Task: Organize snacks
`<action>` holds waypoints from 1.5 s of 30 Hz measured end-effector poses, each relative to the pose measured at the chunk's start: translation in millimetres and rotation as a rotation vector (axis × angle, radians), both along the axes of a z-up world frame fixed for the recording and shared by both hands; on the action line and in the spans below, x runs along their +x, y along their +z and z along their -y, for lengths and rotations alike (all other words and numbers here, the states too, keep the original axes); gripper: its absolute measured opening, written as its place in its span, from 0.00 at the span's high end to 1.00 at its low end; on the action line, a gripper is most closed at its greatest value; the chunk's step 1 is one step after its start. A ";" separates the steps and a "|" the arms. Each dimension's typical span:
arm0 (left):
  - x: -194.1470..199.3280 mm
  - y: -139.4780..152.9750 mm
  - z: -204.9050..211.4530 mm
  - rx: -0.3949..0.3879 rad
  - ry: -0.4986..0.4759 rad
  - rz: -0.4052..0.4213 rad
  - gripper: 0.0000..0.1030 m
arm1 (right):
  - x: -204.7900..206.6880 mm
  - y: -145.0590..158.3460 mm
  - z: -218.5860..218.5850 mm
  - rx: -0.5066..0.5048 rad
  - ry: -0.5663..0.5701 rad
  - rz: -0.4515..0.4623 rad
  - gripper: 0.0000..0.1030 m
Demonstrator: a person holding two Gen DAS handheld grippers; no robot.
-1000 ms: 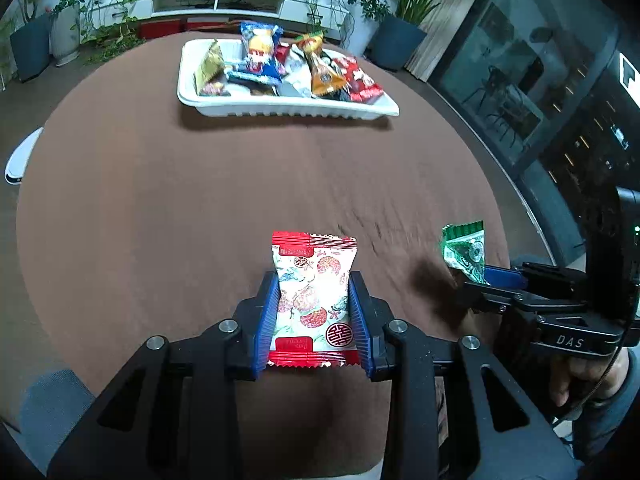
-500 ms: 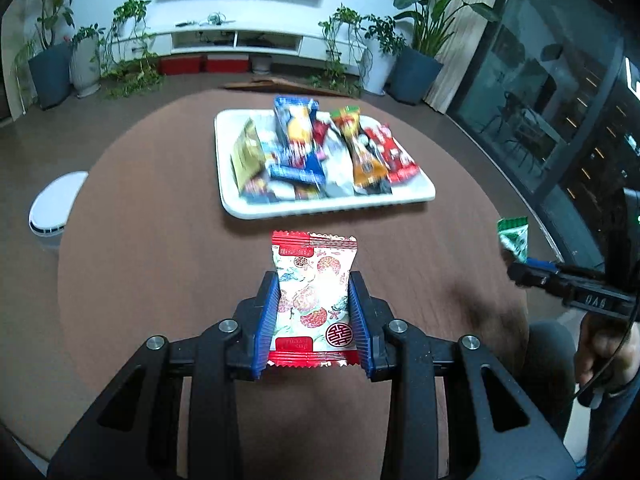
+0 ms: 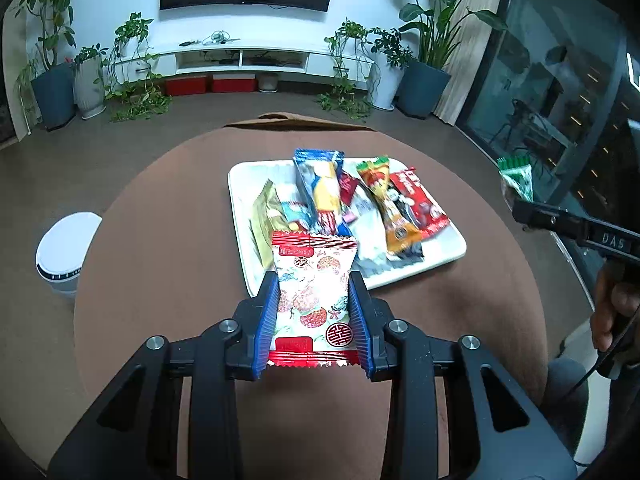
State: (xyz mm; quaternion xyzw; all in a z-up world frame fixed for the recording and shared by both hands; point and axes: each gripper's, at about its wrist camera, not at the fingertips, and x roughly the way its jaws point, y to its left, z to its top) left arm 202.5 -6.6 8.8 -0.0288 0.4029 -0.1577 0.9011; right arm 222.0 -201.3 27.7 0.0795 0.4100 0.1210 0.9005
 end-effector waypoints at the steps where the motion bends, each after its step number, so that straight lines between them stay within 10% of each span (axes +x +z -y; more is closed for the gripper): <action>1: 4.5 0.5 -0.8 0.002 0.002 0.002 0.69 | 7.1 1.2 -5.6 -0.003 0.011 0.004 0.62; 45: 207.3 -79.6 37.6 0.025 0.013 -0.045 0.58 | 130.8 -79.0 -76.1 -0.097 0.056 -0.117 0.57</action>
